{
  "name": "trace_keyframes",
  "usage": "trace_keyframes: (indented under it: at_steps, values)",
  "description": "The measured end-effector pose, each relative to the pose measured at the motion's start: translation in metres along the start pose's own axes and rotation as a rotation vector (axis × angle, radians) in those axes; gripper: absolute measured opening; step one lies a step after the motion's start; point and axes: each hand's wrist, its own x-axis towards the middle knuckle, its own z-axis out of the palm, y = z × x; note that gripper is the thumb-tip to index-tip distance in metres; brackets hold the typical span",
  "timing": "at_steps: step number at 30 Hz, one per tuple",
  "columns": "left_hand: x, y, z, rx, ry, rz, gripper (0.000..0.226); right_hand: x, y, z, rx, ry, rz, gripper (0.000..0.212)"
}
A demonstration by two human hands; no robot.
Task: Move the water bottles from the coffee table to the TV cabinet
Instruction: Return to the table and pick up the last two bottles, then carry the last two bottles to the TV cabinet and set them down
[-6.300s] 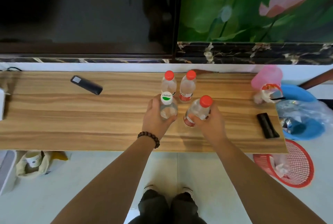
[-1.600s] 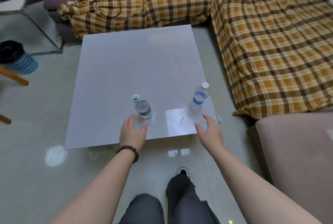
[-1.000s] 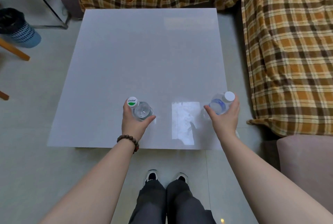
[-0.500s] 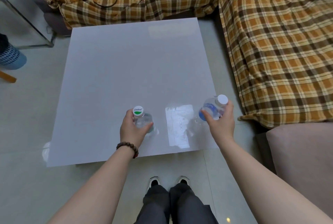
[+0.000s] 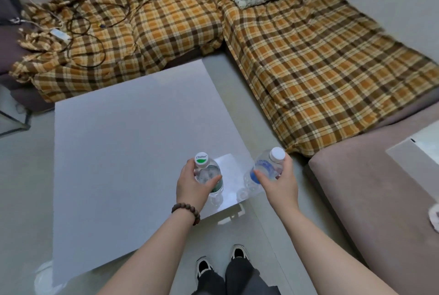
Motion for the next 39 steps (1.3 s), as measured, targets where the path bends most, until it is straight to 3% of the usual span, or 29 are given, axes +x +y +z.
trace_keyframes:
  at_steps: [10, 15, 22, 31, 39]
  values:
    - [-0.017, 0.044, 0.041, 0.042, -0.233, 0.197, 0.051, -0.042, 0.018, -0.064, 0.066, 0.275, 0.098, 0.069]
    - [-0.03, 0.047, 0.055, 0.088, -0.387, 0.303, 0.048, -0.083, 0.032, -0.074, 0.094, 0.445, 0.135, 0.061]
    - [-0.064, 0.032, 0.066, 0.253, -0.617, 0.483, 0.051, -0.167, 0.059, -0.069, 0.136, 0.72, 0.257, 0.065]
    - [-0.169, 0.011, 0.087, 0.378, -1.037, 0.75, 0.055, -0.315, 0.095, -0.056, 0.238, 1.111, 0.498, 0.064]
    - [-0.297, -0.025, 0.091, 0.456, -1.467, 0.963, 0.051, -0.457, 0.107, -0.042, 0.305, 1.555, 0.668, 0.063]
